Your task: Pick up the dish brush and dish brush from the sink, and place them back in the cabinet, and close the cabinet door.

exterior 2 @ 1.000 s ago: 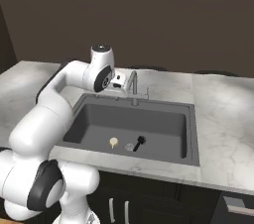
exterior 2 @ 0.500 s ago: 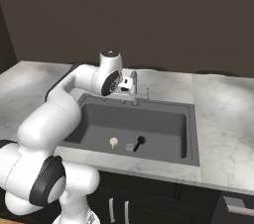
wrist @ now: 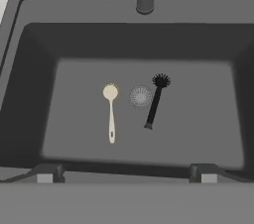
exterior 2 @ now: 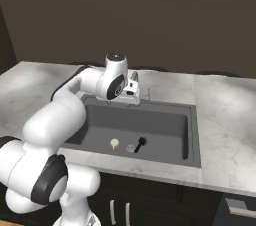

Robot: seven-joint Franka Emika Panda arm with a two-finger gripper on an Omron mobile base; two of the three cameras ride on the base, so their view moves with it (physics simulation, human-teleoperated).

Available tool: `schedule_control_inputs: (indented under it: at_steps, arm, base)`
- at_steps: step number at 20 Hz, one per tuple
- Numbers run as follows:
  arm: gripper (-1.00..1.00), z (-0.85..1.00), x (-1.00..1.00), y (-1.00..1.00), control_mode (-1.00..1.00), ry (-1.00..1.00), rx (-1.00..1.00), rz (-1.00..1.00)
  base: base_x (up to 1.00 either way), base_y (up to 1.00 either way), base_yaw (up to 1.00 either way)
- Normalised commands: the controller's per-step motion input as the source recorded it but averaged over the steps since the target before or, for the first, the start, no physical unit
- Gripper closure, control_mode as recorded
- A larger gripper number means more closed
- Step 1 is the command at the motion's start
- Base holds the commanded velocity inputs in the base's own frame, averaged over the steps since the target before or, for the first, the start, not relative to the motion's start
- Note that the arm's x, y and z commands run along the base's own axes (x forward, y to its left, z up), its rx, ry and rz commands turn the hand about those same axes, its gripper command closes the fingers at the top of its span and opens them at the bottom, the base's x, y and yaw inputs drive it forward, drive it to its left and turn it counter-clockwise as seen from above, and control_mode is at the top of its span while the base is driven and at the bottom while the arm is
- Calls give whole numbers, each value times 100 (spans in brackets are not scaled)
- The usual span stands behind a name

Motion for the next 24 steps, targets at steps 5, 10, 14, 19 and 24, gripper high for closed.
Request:
schedule_control_inputs:
  at_steps: [5,10,14,19,24]
  arm:
    - [-100,-5,0,0,-100,0,-3,-2]
    - [-100,-1,0,0,-100,0,-3,-4]
    - [-100,-1,0,0,-100,0,-2,-6]
    - [-100,-5,0,-2,-100,0,-1,-5]
    - [-100,-6,0,-6,-100,4,0,-4]
  base:
    - [0,0,0]
    - [0,0,0]
    - [0,0,0]
    - [0,0,0]
    - [0,0,0]
